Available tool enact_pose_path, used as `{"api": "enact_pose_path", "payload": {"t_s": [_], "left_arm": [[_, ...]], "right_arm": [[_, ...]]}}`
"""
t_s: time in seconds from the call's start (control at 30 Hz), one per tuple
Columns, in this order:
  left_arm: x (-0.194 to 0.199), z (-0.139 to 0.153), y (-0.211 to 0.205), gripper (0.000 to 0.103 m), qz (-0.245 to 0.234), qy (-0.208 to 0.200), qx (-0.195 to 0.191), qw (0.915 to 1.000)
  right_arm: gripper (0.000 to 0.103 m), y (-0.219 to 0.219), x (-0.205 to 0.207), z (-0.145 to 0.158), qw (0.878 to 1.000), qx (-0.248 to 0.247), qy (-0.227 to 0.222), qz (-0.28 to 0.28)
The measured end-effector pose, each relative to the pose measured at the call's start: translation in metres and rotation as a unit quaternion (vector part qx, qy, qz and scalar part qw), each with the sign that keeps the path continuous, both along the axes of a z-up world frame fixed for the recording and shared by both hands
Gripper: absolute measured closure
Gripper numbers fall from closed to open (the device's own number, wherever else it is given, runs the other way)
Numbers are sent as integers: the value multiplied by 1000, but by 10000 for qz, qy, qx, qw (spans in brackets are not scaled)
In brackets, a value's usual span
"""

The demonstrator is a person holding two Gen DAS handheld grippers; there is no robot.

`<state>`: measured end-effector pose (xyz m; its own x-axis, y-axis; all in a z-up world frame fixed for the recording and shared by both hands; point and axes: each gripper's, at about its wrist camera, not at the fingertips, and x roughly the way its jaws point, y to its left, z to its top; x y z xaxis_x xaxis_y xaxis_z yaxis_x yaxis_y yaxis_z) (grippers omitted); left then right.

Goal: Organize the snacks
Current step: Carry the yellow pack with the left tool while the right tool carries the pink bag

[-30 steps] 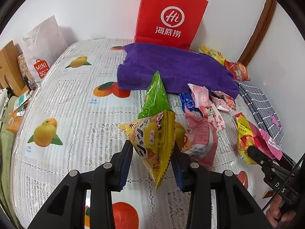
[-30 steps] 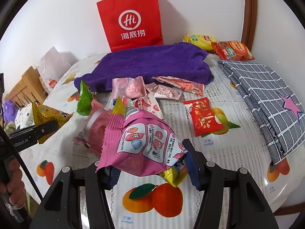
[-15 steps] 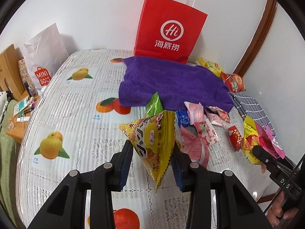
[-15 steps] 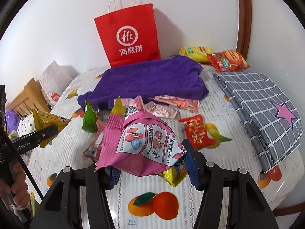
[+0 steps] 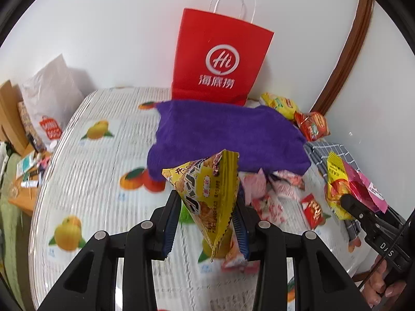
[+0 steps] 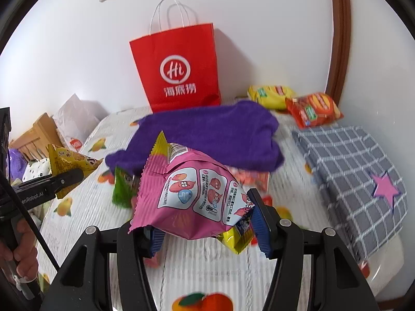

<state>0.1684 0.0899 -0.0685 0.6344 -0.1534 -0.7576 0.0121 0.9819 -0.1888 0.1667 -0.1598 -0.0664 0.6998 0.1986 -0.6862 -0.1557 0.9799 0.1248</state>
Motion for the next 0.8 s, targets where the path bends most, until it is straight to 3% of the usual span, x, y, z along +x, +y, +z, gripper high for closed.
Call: {"api": "enact_pose_path", "payload": {"t_s": [0.5,0.8], "left_arm": [[87,31,-16,67,-37,-255,98,9996],[139,35,-19,67,60,-290,91,9995]], "right_arm": [[47,20,99,31,9994,-66,-263,229],[48,15,146,30,9993,-21,-281,239]]}}
